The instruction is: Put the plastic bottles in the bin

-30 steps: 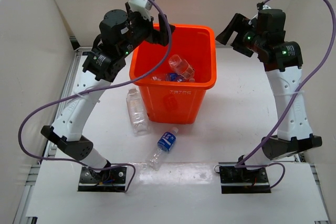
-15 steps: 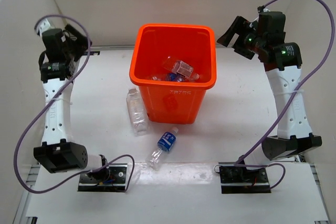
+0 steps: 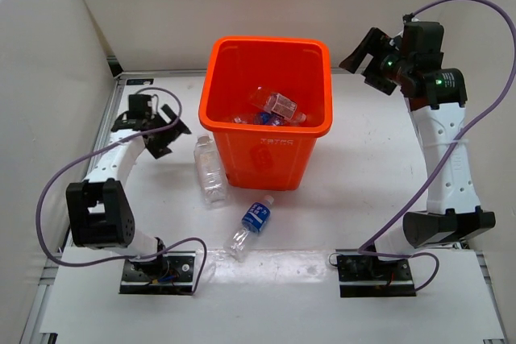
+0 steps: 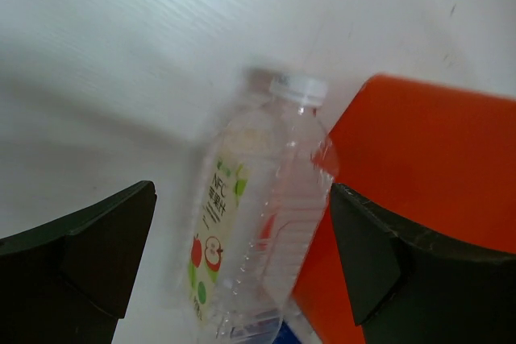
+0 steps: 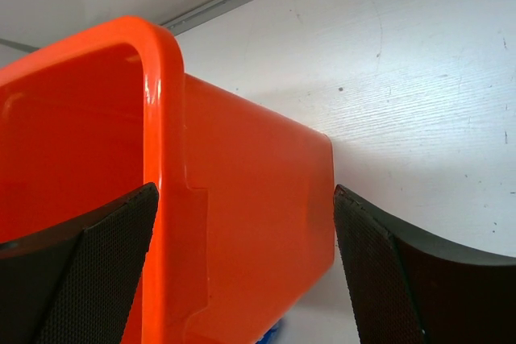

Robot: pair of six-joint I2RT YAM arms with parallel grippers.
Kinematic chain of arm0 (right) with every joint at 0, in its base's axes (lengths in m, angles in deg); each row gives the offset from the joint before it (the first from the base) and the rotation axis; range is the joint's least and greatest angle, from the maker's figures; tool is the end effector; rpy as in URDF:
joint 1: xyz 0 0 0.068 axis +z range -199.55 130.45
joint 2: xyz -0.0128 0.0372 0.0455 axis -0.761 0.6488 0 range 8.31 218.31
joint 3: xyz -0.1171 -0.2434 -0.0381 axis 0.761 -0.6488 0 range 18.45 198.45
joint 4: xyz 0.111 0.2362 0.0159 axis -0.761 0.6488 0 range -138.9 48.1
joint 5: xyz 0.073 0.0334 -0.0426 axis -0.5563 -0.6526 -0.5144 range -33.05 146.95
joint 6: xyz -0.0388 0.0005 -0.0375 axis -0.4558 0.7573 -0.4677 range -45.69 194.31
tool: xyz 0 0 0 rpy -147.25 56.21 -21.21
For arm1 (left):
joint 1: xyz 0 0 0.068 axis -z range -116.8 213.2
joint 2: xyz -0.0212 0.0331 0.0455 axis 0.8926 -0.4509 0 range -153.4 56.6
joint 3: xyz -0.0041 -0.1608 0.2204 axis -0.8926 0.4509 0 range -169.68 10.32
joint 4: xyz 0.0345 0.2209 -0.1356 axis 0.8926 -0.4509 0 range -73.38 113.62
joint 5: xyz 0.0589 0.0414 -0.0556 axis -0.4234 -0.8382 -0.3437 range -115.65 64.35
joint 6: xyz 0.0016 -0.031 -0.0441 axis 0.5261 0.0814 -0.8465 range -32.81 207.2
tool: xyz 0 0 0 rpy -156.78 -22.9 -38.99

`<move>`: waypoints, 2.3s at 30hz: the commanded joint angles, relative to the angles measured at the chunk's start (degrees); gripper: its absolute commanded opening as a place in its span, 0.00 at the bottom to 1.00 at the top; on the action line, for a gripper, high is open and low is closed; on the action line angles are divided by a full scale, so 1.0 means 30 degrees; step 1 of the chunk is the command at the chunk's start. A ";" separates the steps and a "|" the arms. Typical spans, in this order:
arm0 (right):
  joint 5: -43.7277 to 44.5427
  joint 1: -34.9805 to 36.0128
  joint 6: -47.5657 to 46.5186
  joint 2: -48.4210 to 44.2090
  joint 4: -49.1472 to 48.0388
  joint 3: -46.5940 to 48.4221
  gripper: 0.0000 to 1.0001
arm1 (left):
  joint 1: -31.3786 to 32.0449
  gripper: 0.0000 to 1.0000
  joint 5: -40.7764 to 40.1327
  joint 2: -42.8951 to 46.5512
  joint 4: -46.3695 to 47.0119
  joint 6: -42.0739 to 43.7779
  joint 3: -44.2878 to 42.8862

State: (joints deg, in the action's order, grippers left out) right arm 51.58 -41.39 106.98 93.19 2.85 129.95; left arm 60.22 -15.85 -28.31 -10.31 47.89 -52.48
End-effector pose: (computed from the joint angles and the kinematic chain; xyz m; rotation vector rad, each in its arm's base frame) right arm 0.2843 0.0441 0.4933 0.3751 2.0155 0.5444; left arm 0.3071 0.0098 0.2494 -0.8720 2.4429 -0.4580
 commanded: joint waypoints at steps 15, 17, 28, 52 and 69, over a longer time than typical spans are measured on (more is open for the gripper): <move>-0.0848 -0.0962 0.0273 -0.0490 -0.0755 -0.0371 0.90 | 0.4744 1.00 0.0131 -0.2548 0.0705 0.1530 0.0045; -0.0906 -0.1109 0.0302 -0.0491 -0.0696 -0.0633 0.90 | 0.4949 1.00 0.0101 -0.2986 0.0822 0.1473 0.0222; -0.1170 -0.2018 0.0449 -0.0667 -0.0754 -0.1220 0.90 | 0.5535 1.00 0.0686 -0.4336 0.1379 0.1443 0.0192; -0.2577 -0.1696 0.1387 0.0973 -0.1223 -0.0839 0.90 | 0.2612 0.24 -0.2095 0.0698 0.0266 0.3465 0.0781; -0.2782 -0.1051 0.1212 0.1385 -0.0930 -0.0516 0.90 | 0.1170 0.21 -0.2154 0.2285 0.0501 0.3172 -0.1214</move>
State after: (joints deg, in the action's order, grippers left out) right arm 44.28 -44.65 110.63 97.93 1.51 126.78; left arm 63.58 -22.21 -23.83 -9.06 57.74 -55.06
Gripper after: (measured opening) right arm 0.904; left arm 0.897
